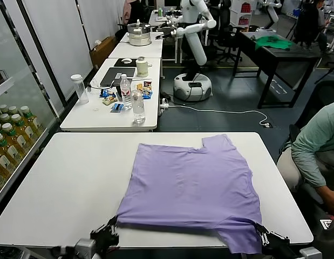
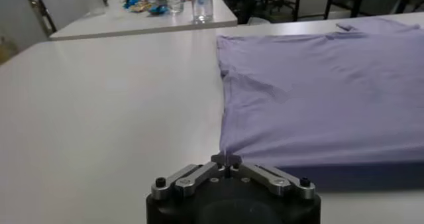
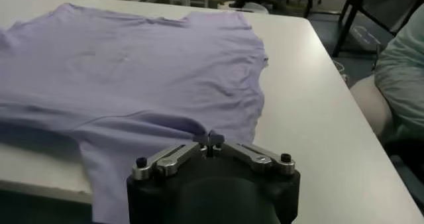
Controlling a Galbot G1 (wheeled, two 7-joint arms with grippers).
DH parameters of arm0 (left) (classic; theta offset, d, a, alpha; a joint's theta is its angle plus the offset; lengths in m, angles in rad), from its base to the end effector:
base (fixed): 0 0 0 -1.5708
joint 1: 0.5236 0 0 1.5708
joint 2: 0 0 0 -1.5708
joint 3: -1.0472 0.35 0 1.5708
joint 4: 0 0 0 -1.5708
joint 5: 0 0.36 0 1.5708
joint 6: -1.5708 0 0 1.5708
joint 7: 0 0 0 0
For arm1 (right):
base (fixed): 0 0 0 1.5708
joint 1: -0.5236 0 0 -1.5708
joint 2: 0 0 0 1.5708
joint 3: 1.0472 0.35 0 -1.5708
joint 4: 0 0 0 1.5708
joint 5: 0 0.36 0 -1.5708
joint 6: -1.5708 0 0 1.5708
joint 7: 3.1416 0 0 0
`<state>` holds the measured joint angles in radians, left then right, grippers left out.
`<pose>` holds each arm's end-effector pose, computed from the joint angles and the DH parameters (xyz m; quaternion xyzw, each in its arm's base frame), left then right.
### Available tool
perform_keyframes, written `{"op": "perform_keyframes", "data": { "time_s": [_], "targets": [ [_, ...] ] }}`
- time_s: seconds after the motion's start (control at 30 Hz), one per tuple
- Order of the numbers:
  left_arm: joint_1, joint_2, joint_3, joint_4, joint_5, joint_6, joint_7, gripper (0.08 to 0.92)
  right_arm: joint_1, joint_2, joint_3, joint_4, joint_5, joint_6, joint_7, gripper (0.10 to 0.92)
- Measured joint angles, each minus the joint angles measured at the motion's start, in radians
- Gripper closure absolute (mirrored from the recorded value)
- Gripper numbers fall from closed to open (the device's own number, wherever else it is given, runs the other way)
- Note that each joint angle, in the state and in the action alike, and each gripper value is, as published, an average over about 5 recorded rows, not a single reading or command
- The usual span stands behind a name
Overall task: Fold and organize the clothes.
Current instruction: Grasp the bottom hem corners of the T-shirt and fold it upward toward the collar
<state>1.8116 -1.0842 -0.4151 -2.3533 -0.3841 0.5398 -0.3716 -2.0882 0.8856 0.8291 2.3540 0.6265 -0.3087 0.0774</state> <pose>0.1154 0.0205 -0.2463 -0.0323 -0.9526 -0.0592 0.2966 0.1007 -0.1202 -0.2230 0.1042 -0.9568 0.0472 0.2674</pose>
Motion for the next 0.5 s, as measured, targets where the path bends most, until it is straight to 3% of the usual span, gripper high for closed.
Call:
{"op": "perform_keyframes", "data": {
  "time_s": [0.2, 0.5],
  "targets": [
    [0.028, 0.008, -0.031, -0.040, -0.022, -0.011, 0.003, 0.915, 0.075, -0.004, -0.029, -0.004, -0.007, -0.027, 0.019, 0.915],
    [-0.144, -0.016, -0.031, 0.044, -0.073, -0.001, 0.051, 0.915, 0.264, -0.013, -0.099, -0.070, -0.006, -0.089, 0.036, 0.915]
  ]
}}
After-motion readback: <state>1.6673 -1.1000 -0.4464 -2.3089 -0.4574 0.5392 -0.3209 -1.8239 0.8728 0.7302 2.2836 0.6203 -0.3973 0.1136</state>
